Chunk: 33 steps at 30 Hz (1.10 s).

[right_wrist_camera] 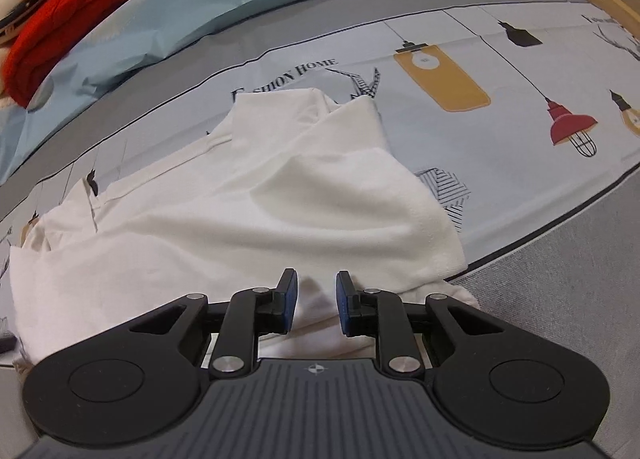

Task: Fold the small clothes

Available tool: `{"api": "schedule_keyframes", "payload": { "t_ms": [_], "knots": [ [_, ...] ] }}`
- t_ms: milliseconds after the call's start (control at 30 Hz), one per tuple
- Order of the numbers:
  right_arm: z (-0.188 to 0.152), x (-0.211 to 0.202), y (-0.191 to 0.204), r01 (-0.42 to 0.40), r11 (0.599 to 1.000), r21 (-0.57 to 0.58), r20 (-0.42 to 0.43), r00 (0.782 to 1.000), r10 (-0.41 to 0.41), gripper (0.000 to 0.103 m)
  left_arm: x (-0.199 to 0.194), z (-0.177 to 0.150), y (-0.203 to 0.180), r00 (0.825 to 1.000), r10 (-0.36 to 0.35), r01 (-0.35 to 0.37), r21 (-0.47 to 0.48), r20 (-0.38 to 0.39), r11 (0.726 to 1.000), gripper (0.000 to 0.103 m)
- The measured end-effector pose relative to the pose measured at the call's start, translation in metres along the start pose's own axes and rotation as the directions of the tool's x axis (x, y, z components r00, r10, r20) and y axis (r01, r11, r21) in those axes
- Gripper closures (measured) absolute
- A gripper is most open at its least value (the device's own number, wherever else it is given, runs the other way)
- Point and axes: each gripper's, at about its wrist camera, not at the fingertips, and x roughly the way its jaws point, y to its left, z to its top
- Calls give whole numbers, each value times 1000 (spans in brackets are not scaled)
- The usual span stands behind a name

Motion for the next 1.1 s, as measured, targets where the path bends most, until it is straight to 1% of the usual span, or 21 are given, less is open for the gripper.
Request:
{"api": "schedule_keyframes", "payload": {
  "t_ms": [33,100,167,233,267,300,333,367,400,467,500,533,567,600,667,733,767,900,967,1033,1100],
  "knots": [
    [0,0,-2,5,1000,9,1,1000,-5,81,2,1,6,1000,13,-12,-23,12,1000,101],
    [2,-2,-5,8,1000,21,8,1000,-8,81,-9,8,12,998,-4,11,-91,69,996,101],
    [3,-4,-7,9,1000,24,18,1000,-9,81,-23,13,12,986,-23,37,-83,165,996,98],
    [4,-5,-8,12,1000,26,26,1000,-13,79,-25,18,12,974,-72,94,-95,214,991,94],
    [4,-5,-9,14,1000,27,26,1000,-15,78,-22,21,12,973,-96,121,-108,211,987,89],
    [5,-5,-9,14,999,29,26,1000,-14,78,-18,24,11,971,-122,149,-121,204,981,79],
    [5,-5,-9,12,999,31,26,1000,-13,78,-15,26,9,968,-141,169,-125,207,978,72],
    [5,-5,-9,11,999,32,26,1000,-12,78,-12,27,7,966,-145,174,-120,214,977,61],
    [6,-5,-9,10,999,35,27,1000,-10,78,-9,29,2,967,-134,161,-112,217,981,57],
    [7,-6,-8,7,999,41,32,999,-8,78,-4,31,-6,971,-120,140,-83,208,987,57],
    [8,-7,-8,6,999,42,35,999,-7,78,-1,30,-7,971,-121,137,-67,205,988,59],
    [9,-7,-7,5,999,41,37,999,-6,78,1,28,-10,973,-116,128,-46,199,991,70],
    [9,-7,-7,3,999,39,40,999,-5,78,4,27,-11,977,-81,88,-26,198,996,99],
    [10,-8,-7,-1,999,38,43,999,0,78,-1,25,-7,974,-26,36,-40,223,999,101],
    [11,-9,-7,-12,999,42,54,998,10,78,-7,27,7,960,70,-36,-129,272,991,103],
    [11,-10,-8,-13,999,46,67,998,10,78,-7,29,13,962,85,-48,-148,260,988,103],
    [12,-10,-9,-12,999,46,71,997,9,78,-8,30,14,964,80,-44,-147,252,988,103],
    [13,-8,-13,-2,999,54,70,998,-2,78,-23,27,5,959,61,-27,-124,276,992,101],
    [13,-6,-14,6,998,57,68,998,-10,78,-32,26,2,961,-6,36,-105,275,994,101],
    [13,-3,-15,12,998,55,61,998,-15,78,-34,26,-4,965,-58,76,-63,255,995,101],
    [12,0,-16,20,998,59,51,998,-23,78,-29,23,-5,977,-71,79,-33,203,996,101]
  ]
}}
